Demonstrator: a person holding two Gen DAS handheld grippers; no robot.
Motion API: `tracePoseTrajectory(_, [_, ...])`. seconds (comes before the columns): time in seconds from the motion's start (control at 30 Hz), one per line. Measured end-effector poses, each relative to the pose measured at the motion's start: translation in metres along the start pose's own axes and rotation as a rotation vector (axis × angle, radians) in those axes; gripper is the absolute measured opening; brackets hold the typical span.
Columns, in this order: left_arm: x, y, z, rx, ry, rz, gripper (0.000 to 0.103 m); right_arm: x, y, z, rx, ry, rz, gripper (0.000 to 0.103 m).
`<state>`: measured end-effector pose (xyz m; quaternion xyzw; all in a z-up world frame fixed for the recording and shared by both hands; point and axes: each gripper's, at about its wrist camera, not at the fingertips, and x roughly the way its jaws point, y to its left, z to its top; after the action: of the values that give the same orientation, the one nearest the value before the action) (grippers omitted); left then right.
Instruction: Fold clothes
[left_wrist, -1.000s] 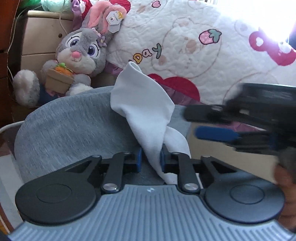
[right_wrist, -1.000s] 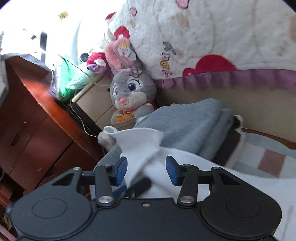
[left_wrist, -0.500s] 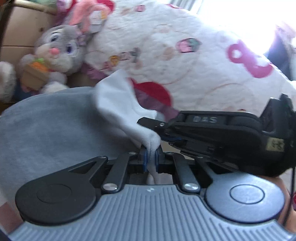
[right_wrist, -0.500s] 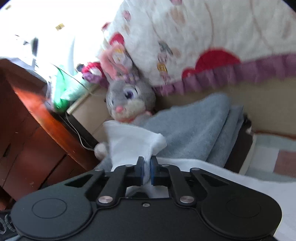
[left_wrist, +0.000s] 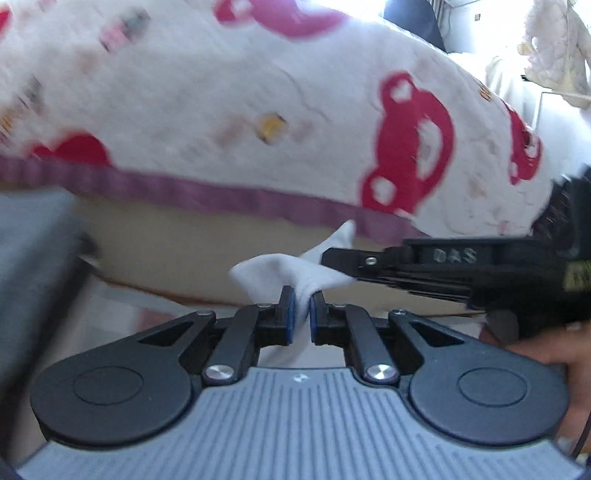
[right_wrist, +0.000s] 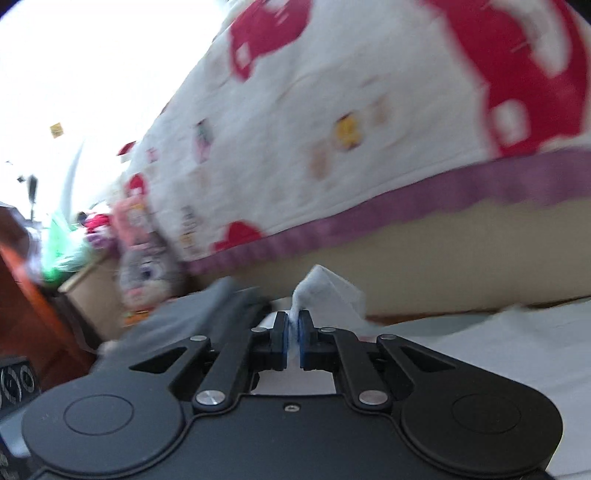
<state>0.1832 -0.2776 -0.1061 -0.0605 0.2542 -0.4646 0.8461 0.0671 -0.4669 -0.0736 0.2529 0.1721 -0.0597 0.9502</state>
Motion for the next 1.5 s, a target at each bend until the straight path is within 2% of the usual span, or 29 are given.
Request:
tracePoseTrajectory(0.07, [0.024,-0.014,-0.007,-0.021,0.049,-0.067,0.012,-0.020,-0.020,-0.001,-0.020,-0.031,-0.093,0.007])
tracePoseTrajectory(0.17, [0.046,-0.028,-0.019,-0.007,0.141,-0.111,0.019,-0.049,-0.048,-0.006,-0.044,-0.048,-0.227,0.006])
tracePoseTrajectory(0.23, [0.046,-0.026,-0.023,-0.020,0.157,-0.066,0.019,-0.064,-0.065,-0.013,-0.098,-0.052,-0.329,0.006])
tracePoseTrajectory(0.33, [0.048,-0.004,-0.023,-0.120,0.226,0.097,0.014,-0.077,-0.098,-0.026,-0.169,-0.021,-0.467,0.006])
tracePoseTrajectory(0.43, [0.053,0.030,-0.030,-0.248,0.265,0.168,0.015,-0.079,-0.141,-0.039,-0.128,0.066,-0.530,0.006])
tracePoseTrajectory(0.47, [0.056,0.036,-0.034,-0.243,0.285,0.223,0.015,-0.080,-0.155,-0.043,-0.109,0.096,-0.548,0.006])
tracePoseTrajectory(0.57, [0.067,0.048,-0.044,-0.184,0.334,0.394,0.015,-0.083,-0.179,-0.057,-0.073,0.216,-0.558,0.006])
tracePoseTrajectory(0.6, [0.069,0.049,-0.048,-0.167,0.345,0.431,0.015,-0.084,-0.186,-0.062,-0.062,0.258,-0.559,0.007])
tracePoseTrajectory(0.63, [0.070,0.050,-0.050,-0.177,0.353,0.431,0.015,-0.086,-0.193,-0.064,-0.037,0.293,-0.545,0.008])
tracePoseTrajectory(0.7, [0.071,0.054,-0.053,-0.230,0.362,0.385,0.015,-0.092,-0.208,-0.065,0.040,0.350,-0.507,0.013])
tracePoseTrajectory(0.73, [0.074,0.053,-0.053,-0.232,0.364,0.380,0.015,-0.094,-0.215,-0.063,0.087,0.375,-0.500,0.017])
tracePoseTrajectory(0.83, [0.081,0.048,-0.053,-0.191,0.373,0.400,0.015,-0.101,-0.227,-0.052,0.141,0.438,-0.462,0.018])
tracePoseTrajectory(0.87, [0.084,0.047,-0.054,-0.183,0.385,0.395,0.015,-0.106,-0.227,-0.048,0.126,0.433,-0.451,0.022])
tracePoseTrajectory(0.93, [0.090,0.045,-0.055,-0.174,0.409,0.379,0.015,-0.116,-0.229,-0.040,0.097,0.423,-0.428,0.041])
tracePoseTrajectory(1.07, [0.098,0.040,-0.058,-0.125,0.437,0.396,0.018,-0.137,-0.253,-0.032,0.106,0.287,-0.336,0.045])
tracePoseTrajectory(1.13, [0.099,0.040,-0.058,-0.124,0.443,0.401,0.018,-0.130,-0.274,-0.036,0.162,0.238,-0.338,0.048])
tracePoseTrajectory(1.23, [0.096,0.047,-0.058,-0.143,0.438,0.427,0.016,-0.112,-0.296,-0.049,0.228,0.253,-0.376,0.048])
tracePoseTrajectory(1.27, [0.093,0.050,-0.057,-0.153,0.433,0.439,0.006,-0.105,-0.297,-0.053,0.214,0.274,-0.377,0.048])
tracePoseTrajectory(1.3, [0.091,0.054,-0.057,-0.164,0.428,0.452,0.004,-0.097,-0.298,-0.056,0.194,0.294,-0.373,0.048])
tracePoseTrajectory(1.37, [0.086,0.060,-0.056,-0.185,0.418,0.478,0.000,-0.084,-0.295,-0.061,0.145,0.322,-0.377,0.048])
tracePoseTrajectory(1.5, [0.077,0.074,-0.054,-0.227,0.398,0.528,0.000,-0.069,-0.292,-0.065,0.097,0.321,-0.387,0.048])
